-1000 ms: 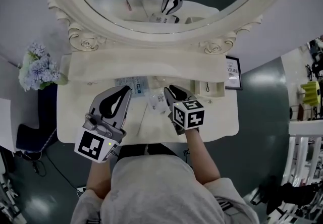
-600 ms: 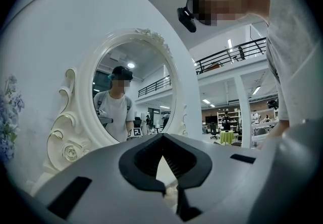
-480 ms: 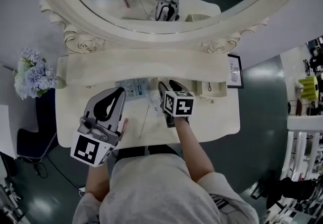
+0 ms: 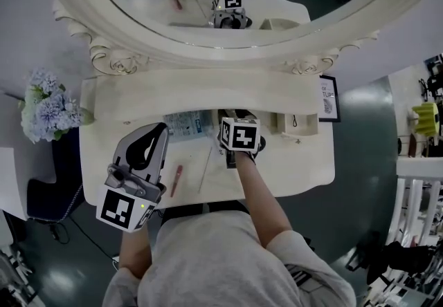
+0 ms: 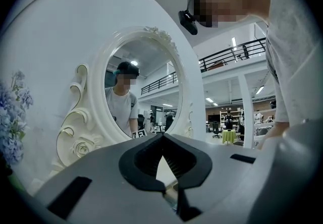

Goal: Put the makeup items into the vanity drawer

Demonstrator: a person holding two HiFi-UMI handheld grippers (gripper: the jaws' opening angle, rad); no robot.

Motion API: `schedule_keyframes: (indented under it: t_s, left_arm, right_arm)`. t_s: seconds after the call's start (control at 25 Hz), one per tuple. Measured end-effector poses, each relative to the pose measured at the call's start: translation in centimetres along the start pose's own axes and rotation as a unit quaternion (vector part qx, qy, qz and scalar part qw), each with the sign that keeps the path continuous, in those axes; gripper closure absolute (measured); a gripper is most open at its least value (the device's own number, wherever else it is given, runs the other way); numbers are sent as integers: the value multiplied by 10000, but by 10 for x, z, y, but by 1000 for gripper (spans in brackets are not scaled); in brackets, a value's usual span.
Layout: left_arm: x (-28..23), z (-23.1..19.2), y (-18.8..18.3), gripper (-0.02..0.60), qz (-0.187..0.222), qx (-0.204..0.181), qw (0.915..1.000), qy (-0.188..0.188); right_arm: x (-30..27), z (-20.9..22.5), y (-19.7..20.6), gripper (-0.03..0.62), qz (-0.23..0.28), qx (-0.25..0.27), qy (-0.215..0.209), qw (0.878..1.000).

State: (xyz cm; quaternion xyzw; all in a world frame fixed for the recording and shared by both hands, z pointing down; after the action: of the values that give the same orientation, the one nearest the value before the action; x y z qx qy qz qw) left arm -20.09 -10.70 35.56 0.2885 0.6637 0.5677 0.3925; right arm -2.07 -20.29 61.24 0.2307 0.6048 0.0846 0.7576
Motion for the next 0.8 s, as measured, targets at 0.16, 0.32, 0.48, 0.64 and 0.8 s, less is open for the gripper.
schedule_keyframes:
  t_s: [0.16,0.32,0.48,0.64,0.8]
  left_arm:
    - [0,-4,2,569,-26,-5,10000,-18]
    - [0,-6,2,569,-4,7,10000,-29]
    - [-2,-2,0,569,29,-1,10000,-2]
    - [-5,6,-2,569,35,-26,10000,51]
    - [-7,14,-4,569,39,-41,9999,118]
  right_arm:
    - [-2,3,3,408,-108,5,74,9999]
    - [1,2,6,473,-177,49,18,9998]
    - [8,-4,14,487,-221,55,-209,9995]
    - [21,-7,24,493,-260,26,-480,9985]
    - [35,-12,36,496,-241,49,-711,9972]
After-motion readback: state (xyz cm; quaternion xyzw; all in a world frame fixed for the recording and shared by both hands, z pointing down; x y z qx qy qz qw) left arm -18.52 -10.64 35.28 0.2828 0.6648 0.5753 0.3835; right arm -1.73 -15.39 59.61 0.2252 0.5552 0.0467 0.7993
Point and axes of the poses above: the fingertips, and each gripper's own axes: x backward along the fingers, z to its right, y out of its underside, the point moved 2 cm from there along x, backward along the fingers, and after that the axes turned 12 degrees about -z, right-handed, at the moved point
